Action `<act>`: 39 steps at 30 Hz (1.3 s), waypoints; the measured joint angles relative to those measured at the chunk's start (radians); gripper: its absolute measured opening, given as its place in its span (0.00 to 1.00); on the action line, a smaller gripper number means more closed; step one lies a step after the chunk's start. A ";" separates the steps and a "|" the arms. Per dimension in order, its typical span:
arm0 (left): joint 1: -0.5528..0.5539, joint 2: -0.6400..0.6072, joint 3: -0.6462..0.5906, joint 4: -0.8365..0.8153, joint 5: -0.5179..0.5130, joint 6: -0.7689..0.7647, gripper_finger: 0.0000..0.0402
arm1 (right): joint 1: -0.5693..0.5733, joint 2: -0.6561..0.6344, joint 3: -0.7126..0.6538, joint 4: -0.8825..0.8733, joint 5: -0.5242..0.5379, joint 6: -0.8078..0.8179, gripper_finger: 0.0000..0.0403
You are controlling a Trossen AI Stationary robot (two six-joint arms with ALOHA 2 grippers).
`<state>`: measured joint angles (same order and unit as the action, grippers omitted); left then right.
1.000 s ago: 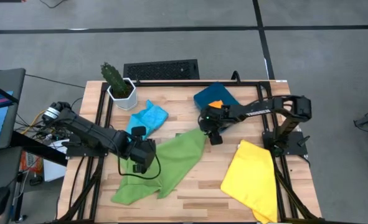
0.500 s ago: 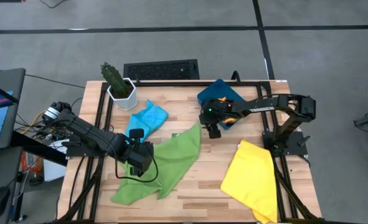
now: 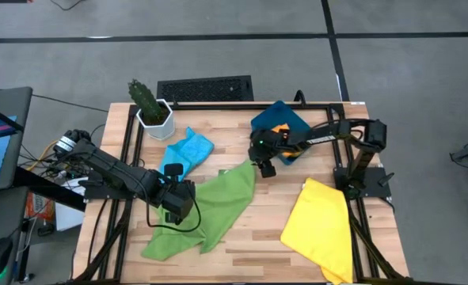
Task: Fold microfiber towels
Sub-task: Fold the right green microfiber towel
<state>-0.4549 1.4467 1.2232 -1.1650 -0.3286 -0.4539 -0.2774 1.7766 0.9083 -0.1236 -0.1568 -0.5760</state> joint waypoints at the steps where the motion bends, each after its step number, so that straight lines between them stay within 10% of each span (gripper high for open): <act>1: 0.000 0.000 0.000 0.000 0.000 0.000 0.01 | 0.000 0.009 0.008 0.001 0.000 0.000 0.54; 10: 0.000 0.000 0.000 -0.001 0.000 -0.001 0.01 | 0.000 0.062 0.056 -0.043 0.000 -0.001 0.47; 19: 0.000 0.000 0.000 -0.007 -0.005 0.020 0.01 | 0.001 0.035 0.057 -0.102 0.005 -0.008 0.08; 29: 0.004 0.000 0.000 -0.032 -0.285 0.159 0.01 | 0.029 -0.237 0.057 -0.276 0.015 0.152 0.02; 39: 0.166 -0.078 0.000 -0.033 -0.612 0.411 0.01 | 0.062 -0.554 0.057 -0.429 0.503 0.266 0.01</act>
<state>-0.2891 1.3684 1.2232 -1.1984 -0.9404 -0.0425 -0.2157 1.2224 0.9653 -0.5530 0.3467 -0.3102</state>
